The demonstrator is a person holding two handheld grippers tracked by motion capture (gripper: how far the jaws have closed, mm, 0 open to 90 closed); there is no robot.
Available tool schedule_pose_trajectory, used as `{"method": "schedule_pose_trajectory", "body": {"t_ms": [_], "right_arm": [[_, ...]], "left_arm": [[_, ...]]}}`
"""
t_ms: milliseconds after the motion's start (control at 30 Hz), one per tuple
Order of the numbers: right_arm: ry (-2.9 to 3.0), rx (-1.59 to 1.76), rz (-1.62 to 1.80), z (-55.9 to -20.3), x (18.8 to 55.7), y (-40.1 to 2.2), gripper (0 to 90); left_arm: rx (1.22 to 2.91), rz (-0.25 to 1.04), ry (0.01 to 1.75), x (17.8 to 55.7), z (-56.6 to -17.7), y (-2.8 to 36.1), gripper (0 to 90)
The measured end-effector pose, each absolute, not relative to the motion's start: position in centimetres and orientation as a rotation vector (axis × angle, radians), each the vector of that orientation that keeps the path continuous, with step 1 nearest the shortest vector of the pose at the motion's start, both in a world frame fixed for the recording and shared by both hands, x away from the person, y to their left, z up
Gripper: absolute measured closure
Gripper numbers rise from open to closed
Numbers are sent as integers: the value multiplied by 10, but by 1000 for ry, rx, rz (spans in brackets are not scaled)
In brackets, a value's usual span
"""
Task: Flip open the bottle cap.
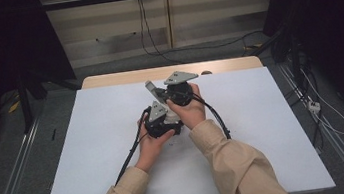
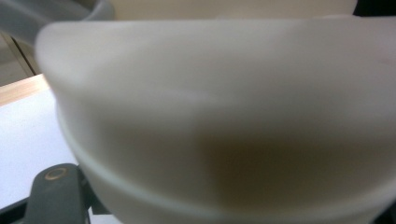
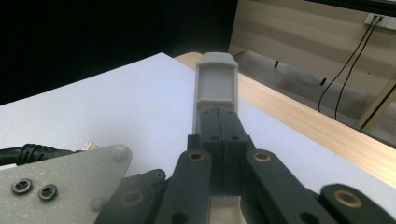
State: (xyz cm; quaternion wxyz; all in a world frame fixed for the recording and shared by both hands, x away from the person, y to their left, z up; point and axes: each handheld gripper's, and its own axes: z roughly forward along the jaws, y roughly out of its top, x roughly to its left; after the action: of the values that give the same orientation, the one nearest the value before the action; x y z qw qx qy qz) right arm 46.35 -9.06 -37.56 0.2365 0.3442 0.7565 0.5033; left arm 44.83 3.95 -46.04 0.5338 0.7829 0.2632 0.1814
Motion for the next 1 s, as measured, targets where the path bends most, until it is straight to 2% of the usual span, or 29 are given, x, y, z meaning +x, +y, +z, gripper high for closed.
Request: {"method": "schedule_pose_trajectory", "body": {"t_ms": [1000], "right_arm": [[2093,958,1377,-382,468,-89,900]], "left_arm": [[1864,431,622,448,-461,39,188]]}}
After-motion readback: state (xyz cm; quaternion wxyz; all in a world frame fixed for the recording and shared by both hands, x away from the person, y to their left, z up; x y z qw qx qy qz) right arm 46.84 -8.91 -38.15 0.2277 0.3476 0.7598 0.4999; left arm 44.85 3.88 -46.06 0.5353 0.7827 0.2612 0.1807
